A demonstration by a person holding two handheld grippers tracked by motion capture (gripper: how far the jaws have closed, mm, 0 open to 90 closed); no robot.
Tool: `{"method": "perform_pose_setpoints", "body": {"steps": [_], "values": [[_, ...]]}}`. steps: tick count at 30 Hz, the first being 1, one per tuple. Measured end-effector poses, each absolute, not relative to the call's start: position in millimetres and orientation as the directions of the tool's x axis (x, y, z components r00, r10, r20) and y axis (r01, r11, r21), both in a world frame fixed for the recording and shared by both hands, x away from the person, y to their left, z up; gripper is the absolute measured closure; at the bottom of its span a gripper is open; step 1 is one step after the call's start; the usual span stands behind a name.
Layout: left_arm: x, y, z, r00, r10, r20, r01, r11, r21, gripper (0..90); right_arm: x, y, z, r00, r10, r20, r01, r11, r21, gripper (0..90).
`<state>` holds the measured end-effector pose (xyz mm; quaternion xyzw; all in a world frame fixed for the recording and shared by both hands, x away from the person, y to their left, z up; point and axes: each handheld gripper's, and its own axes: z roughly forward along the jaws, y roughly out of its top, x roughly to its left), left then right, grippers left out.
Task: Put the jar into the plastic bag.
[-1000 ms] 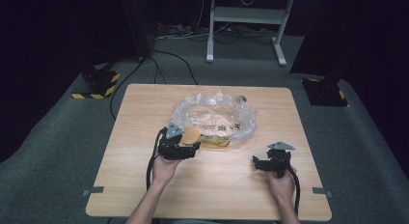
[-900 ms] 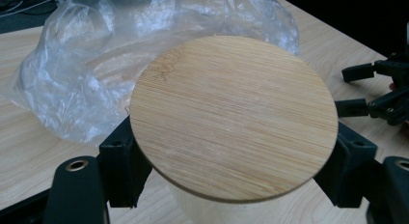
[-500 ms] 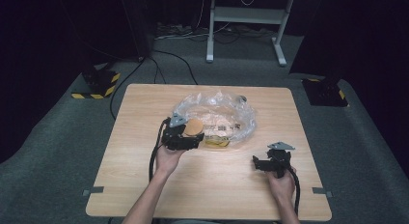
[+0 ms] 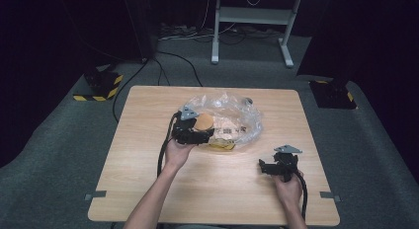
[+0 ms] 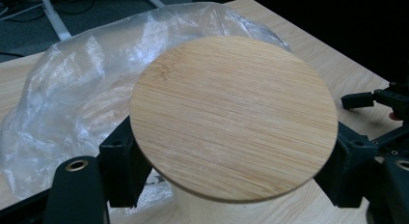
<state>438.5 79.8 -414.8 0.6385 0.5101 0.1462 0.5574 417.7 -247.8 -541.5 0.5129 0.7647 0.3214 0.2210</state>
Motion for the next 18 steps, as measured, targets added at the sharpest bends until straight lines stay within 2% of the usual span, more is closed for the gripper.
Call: {"method": "perform_pose_setpoints", "body": {"steps": [18], "values": [[465,72,-421,0.408,0.825,-0.39,0.495,0.159,0.855,25.7,418,-248,-542,-0.376,0.927,-0.008,0.642,0.267,0.718,5.4]]}}
